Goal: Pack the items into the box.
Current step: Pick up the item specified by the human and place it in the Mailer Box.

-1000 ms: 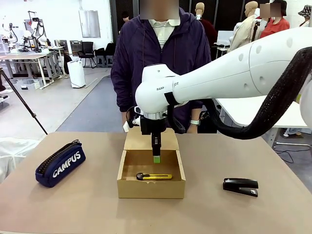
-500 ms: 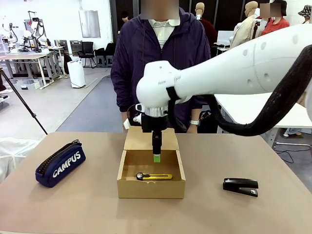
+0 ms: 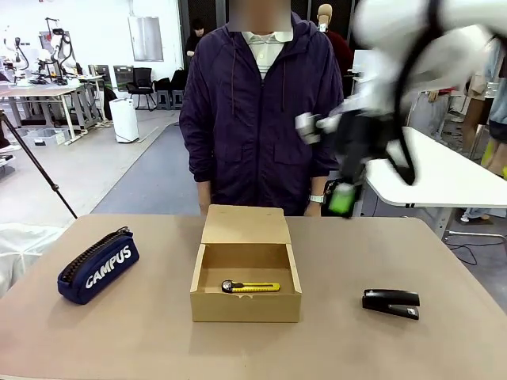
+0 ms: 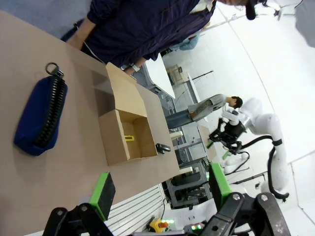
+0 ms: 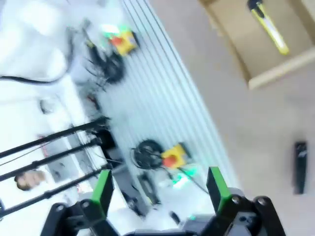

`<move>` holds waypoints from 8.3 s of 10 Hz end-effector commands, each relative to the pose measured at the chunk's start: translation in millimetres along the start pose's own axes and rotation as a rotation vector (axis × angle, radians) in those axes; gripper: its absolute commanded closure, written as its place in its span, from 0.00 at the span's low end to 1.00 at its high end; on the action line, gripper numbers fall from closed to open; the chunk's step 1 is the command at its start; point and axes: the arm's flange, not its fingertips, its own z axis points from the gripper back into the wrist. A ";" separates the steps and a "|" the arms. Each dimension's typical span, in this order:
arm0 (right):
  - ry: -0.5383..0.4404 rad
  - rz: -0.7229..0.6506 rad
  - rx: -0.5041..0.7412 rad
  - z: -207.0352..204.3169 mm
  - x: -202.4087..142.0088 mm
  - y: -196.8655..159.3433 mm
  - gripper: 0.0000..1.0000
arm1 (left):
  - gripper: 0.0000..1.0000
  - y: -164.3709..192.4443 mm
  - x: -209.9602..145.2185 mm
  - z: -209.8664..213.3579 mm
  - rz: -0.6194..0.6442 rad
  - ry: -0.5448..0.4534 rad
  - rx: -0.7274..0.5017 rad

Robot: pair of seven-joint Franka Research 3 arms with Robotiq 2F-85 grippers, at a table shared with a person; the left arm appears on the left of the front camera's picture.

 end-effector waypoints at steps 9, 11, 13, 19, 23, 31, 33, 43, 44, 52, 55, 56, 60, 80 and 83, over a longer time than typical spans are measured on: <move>-0.786 -0.354 0.368 -32.6 -267.7 -81.0 0.00 | 0.00 -2.2 1.0 0.1 -0.008 -0.009 -0.019; -0.786 -0.354 0.368 -32.6 -267.7 -81.0 0.00 | 0.00 -2.2 1.0 0.1 -0.008 -0.009 -0.019; -0.786 -0.354 0.368 -32.6 -267.7 -81.0 0.00 | 0.00 -2.2 1.0 0.1 -0.008 -0.009 -0.019; -0.786 -0.354 0.368 -32.6 -267.7 -81.0 0.00 | 0.00 -2.2 1.0 0.1 -0.008 -0.009 -0.019; -0.792 -0.349 0.368 -37.3 -266.1 -83.3 0.00 | 0.00 -2.2 1.0 0.1 -0.008 -0.009 -0.019; -0.013 -1.112 -0.617 -51.1 -75.2 -106.7 0.00 | 0.00 -2.2 1.0 0.1 -0.008 -0.009 -0.019; -0.223 -0.949 -0.522 -54.7 -83.3 -111.5 0.00 | 0.00 -2.2 1.0 0.1 -0.008 -0.009 -0.019; 0.099 0.370 -0.512 -43.6 -70.9 -168.9 0.00 | 0.00 -2.2 1.0 0.1 -0.008 -0.009 -0.019; 0.140 0.662 -0.448 -51.1 -70.8 -163.2 0.00 | 0.00 -2.2 1.0 0.1 -0.008 -0.009 -0.019; 0.210 0.516 -0.623 -69.4 -54.8 -155.7 0.00 | 0.00 -2.2 1.0 0.1 -0.008 -0.009 -0.019; 0.224 0.508 -0.641 -85.2 -61.5 -191.3 0.00 | 0.00 -2.2 1.0 0.1 -0.008 -0.009 -0.019; 0.222 0.507 -0.631 -90.1 -64.6 -203.3 0.00 | 0.00 -2.2 1.0 0.1 -0.008 -0.009 -0.019; 0.247 0.491 -0.533 -113.0 -61.7 -218.9 0.00 | 0.00 -2.2 1.0 0.1 -0.008 -0.009 -0.019; 0.314 0.409 -0.439 -141.1 -60.4 -232.0 1.00 | 0.00 -2.2 1.0 0.1 -0.008 -0.009 -0.019; 0.284 0.357 -0.515 -90.3 -54.5 -192.4 1.00 | 0.00 -2.2 1.0 0.1 -0.008 -0.009 -0.019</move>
